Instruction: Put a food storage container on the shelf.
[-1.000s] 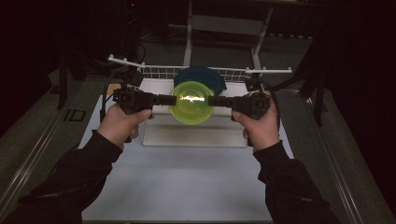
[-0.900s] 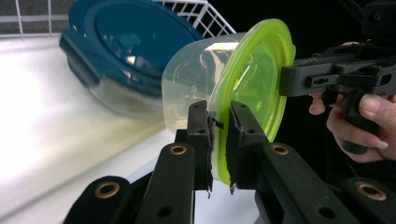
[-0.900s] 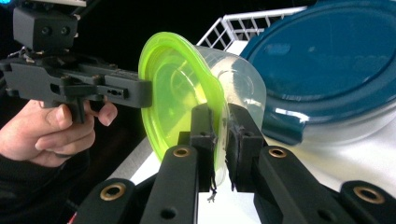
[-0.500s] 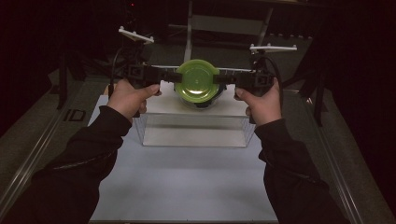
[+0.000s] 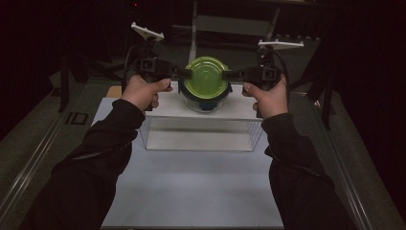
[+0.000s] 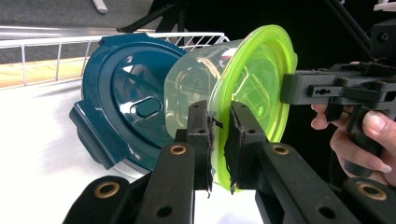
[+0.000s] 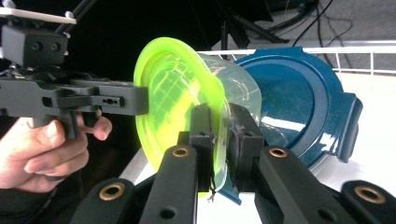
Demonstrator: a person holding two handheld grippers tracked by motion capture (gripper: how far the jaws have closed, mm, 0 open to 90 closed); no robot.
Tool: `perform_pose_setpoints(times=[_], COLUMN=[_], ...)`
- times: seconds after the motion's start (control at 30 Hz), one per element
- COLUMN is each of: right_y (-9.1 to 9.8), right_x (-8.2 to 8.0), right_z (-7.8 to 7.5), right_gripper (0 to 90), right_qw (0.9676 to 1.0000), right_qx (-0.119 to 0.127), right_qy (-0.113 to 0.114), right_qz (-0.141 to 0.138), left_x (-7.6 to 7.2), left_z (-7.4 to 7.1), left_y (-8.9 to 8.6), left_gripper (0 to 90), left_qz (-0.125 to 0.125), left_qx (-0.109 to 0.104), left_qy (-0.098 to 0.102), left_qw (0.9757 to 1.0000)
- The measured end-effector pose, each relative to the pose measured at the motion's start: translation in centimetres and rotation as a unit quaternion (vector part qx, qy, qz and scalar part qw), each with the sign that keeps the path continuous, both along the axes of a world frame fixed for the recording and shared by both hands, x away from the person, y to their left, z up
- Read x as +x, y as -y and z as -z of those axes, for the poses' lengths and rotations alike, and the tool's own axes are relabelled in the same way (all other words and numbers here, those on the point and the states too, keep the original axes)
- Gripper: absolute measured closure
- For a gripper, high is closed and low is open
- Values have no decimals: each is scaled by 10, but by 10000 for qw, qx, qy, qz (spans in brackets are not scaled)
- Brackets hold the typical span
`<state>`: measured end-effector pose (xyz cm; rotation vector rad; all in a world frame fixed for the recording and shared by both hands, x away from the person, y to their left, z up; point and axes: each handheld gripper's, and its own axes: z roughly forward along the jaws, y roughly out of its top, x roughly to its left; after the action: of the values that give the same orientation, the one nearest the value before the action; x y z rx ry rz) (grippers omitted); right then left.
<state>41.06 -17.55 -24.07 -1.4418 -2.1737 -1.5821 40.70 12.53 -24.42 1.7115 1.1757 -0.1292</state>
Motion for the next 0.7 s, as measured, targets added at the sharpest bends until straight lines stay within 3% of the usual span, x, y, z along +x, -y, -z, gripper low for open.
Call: perform_pose_setpoints(times=[0.2,0.47,0.7], right_y=[-1,-6,-7], right_x=[10,26,37], right_z=[-2,-1,1], right_gripper=[795,767,753], right_qw=[9996,9988,9981], right_qx=[-91,-157,-123], right_qy=[-71,-159,-261], right_qz=[261,435,541], left_x=[6,17,25], left_z=[2,10,16], left_y=[3,1,1], left_gripper=[779,745,710], left_qz=[-119,-276,-407], left_qx=[-136,-417,-535], left_qy=[39,35,69], left_qw=[9998,9987,9977])
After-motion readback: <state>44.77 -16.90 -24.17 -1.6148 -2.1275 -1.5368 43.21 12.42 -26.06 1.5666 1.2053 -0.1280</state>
